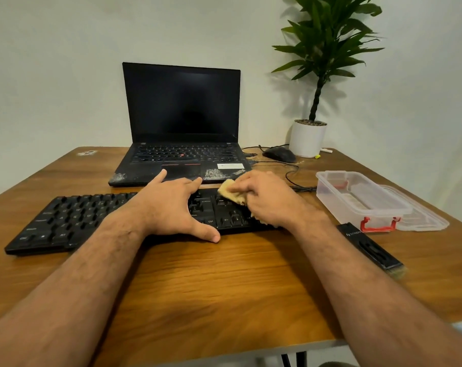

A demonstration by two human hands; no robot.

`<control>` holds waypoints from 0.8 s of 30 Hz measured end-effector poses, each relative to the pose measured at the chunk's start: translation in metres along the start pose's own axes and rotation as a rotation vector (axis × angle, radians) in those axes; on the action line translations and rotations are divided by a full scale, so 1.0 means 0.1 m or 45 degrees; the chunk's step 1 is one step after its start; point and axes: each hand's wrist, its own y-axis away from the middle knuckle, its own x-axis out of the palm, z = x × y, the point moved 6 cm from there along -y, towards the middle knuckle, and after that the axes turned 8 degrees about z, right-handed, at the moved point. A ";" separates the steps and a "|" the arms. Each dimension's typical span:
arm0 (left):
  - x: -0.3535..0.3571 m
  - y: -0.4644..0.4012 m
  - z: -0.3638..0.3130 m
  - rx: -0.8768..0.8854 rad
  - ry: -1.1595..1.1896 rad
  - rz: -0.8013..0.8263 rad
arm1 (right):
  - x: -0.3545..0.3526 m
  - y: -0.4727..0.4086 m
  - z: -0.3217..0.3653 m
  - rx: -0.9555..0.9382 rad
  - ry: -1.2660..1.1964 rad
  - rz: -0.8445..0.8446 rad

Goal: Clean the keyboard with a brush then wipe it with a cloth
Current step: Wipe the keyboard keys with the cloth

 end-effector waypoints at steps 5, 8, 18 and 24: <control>0.01 0.01 0.01 0.006 0.019 0.033 | -0.03 -0.04 -0.16 0.220 0.094 -0.160; 0.00 0.01 0.01 0.006 0.025 0.027 | -0.12 0.00 -0.21 0.248 0.127 -0.284; 0.02 0.01 0.02 0.020 0.038 0.013 | -0.15 0.06 -0.39 0.376 -0.083 -0.316; 0.01 0.02 0.02 0.023 0.045 0.008 | -0.14 0.12 -0.40 0.467 -0.128 -0.315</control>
